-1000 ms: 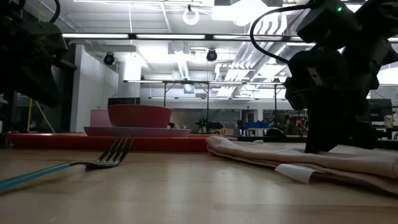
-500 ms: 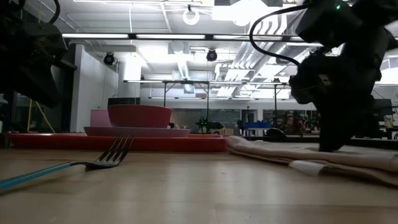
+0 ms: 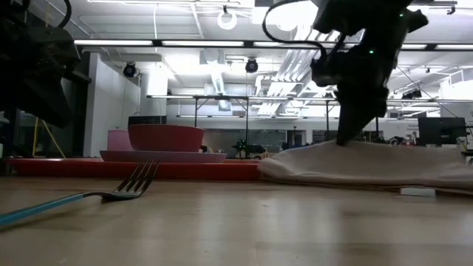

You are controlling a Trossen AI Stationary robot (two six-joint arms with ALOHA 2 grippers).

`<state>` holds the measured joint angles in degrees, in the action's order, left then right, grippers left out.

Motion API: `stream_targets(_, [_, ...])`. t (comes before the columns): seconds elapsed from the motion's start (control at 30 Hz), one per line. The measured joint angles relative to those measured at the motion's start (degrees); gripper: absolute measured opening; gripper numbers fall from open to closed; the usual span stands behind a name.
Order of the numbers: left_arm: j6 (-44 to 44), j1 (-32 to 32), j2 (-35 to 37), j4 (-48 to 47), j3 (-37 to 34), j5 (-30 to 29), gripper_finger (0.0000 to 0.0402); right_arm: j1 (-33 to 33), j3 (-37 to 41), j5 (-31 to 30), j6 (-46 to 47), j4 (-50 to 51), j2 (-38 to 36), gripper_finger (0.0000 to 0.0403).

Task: Set up tray
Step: Put the brown napkin on the red tray to the right of the purple plate

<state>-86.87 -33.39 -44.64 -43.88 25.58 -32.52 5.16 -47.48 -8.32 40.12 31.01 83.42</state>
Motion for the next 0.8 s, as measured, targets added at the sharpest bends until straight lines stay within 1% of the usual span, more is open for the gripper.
stream_targets(0.2, [0.0,0.0,0.0,0.0,0.0,0.0,0.0111,-3.8,-0.3,0.8,-5.9,-1.2,0.0,0.0])
stream_targets(0.33, [0.0,0.0,0.0,0.0,0.0,0.0,0.0111,-5.0,-0.4,1.6,-7.8,-1.5,-0.1,0.0])
stream_targets(0.8, [-1.1,0.0,0.0,0.1,0.0,-1.1,0.0111,-2.3,-1.0,3.3,-8.6,1.3,-1.0,0.0])
